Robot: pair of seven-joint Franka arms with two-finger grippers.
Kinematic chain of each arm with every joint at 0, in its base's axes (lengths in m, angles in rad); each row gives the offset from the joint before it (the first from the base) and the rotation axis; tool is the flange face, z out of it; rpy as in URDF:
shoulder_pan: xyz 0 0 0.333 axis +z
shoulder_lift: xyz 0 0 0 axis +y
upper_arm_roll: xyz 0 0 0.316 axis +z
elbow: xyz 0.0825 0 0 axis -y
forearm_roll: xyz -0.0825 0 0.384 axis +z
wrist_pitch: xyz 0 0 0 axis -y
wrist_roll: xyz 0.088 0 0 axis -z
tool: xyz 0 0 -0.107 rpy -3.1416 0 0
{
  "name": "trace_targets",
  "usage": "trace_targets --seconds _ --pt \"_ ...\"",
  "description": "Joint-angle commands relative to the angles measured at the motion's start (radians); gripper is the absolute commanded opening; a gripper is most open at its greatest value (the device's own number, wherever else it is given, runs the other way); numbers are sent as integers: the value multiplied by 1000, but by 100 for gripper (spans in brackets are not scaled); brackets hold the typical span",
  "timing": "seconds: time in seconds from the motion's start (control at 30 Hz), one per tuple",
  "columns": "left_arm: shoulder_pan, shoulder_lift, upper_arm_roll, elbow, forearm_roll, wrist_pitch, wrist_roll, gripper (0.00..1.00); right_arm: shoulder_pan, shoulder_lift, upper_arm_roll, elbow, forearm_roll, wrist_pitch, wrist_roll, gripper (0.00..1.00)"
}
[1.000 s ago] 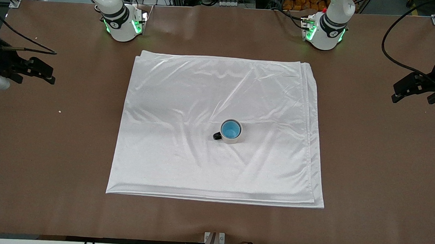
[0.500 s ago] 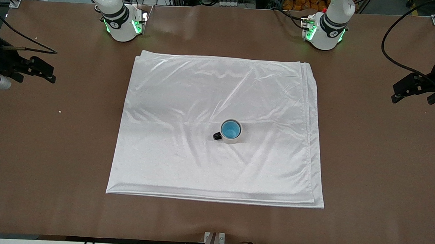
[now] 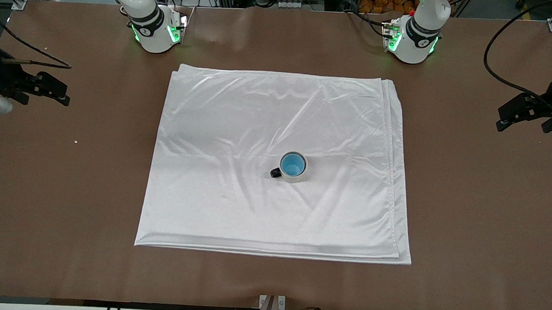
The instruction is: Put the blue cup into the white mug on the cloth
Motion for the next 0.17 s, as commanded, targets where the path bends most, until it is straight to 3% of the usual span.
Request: trace_targets --seconds 0.0,0.13 --pt "-7 -23 2 -24 24 13 -11 100 -15 -19 5 -9 -11 -8 -10 100" --pt "-5 -22 2 -24 17 13 -12 100 -14 -26 5 -9 -9 -8 -8 100"
